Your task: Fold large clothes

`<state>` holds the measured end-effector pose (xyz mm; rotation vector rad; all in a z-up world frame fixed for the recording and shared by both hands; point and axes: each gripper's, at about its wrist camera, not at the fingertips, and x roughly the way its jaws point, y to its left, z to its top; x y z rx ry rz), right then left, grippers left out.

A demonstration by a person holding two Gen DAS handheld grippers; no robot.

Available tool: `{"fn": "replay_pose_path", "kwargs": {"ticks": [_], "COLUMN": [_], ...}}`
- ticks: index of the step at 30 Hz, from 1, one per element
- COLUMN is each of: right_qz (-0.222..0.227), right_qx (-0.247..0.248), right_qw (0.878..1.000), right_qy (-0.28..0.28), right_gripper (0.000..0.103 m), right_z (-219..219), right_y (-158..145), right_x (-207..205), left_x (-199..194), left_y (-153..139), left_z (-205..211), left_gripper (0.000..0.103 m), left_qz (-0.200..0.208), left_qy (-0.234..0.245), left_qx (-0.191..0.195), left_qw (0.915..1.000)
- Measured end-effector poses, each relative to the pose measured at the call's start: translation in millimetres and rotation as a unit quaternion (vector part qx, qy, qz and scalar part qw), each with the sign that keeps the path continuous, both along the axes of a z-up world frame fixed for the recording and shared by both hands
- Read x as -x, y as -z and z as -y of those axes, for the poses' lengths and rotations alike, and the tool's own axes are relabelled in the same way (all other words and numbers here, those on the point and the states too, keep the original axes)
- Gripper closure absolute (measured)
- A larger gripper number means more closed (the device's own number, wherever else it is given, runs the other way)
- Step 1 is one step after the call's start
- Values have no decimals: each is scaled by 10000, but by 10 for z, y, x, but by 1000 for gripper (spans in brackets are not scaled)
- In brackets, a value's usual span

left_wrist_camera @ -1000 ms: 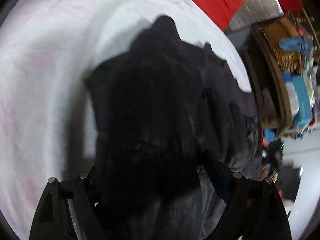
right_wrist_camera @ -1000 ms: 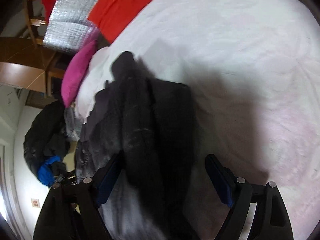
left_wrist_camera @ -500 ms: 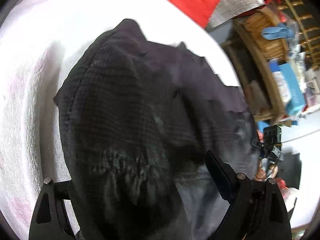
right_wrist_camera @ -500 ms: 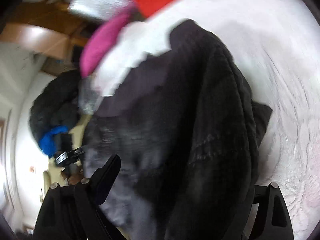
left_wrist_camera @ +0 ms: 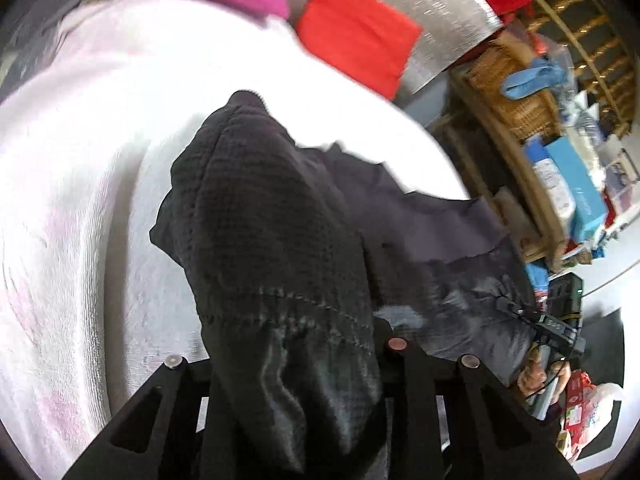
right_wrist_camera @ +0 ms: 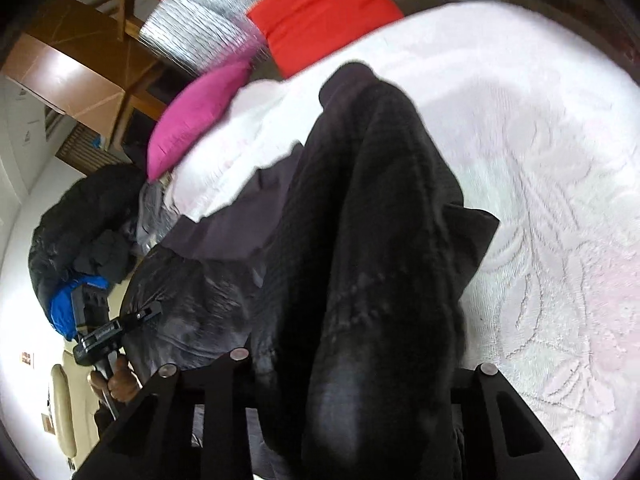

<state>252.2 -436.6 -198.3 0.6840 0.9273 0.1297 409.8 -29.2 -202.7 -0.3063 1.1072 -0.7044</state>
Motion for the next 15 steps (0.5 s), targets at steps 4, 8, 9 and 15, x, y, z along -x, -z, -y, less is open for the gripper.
{"fn": "replay_pose_path", "kwargs": {"ticks": [4,8,9,15], "right_qz": [505,643,516,-314], "right_qx": [-27,104,99,-195], "right_qw": [9987,9977,9983,9982], "right_qy": [40,170,237,466], "right_gripper": [68,69,69,58], "right_z": [-47,4,32,280], "right_y": [-284,-292,-222,260], "right_x": [161,257,241,181], "left_x": [188,232,206,91], "left_y": [-344,-216,-115,344], "left_z": [-20,-41,-72,-82], "left_gripper": [75,75,74,38], "left_qz": [471,431,278,-413], "left_qy": [130,79,21,-308], "left_qx": [213,-59,-218,-1011], "left_qw": [9986,9990,9994,9935]}}
